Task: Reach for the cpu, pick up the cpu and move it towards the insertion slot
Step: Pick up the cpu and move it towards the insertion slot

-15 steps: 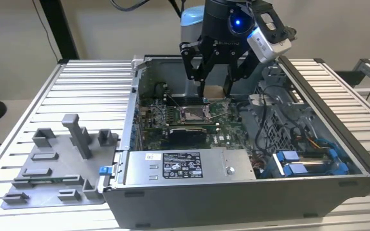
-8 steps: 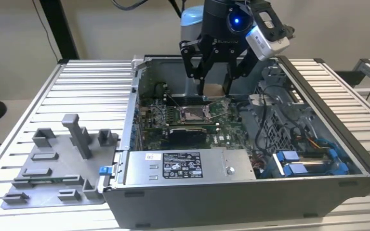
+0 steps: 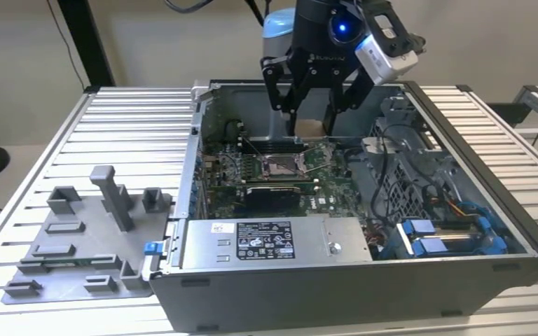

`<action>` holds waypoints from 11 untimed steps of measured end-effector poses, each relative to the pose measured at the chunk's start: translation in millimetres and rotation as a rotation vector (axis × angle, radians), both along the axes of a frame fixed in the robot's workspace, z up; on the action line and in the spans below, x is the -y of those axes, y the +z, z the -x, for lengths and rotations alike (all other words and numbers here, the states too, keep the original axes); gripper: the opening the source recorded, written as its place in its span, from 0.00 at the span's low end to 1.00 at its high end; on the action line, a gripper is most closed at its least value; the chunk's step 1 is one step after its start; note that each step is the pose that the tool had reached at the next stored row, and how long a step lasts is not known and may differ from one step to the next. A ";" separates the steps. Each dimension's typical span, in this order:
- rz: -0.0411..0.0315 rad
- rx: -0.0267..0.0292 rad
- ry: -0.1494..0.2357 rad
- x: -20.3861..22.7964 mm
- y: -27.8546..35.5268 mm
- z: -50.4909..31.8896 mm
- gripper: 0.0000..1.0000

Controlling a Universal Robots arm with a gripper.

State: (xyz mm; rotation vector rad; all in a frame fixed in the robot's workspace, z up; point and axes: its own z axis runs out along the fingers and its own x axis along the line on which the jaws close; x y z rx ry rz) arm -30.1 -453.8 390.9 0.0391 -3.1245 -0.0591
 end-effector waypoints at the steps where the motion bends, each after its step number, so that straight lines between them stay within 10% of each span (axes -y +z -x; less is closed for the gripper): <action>1: -0.0001 0.0001 0.000 -1.2 0.0 0.0 0.00; 11: 0.0000 0.0000 0.000 -4.7 0.0 -0.3 0.00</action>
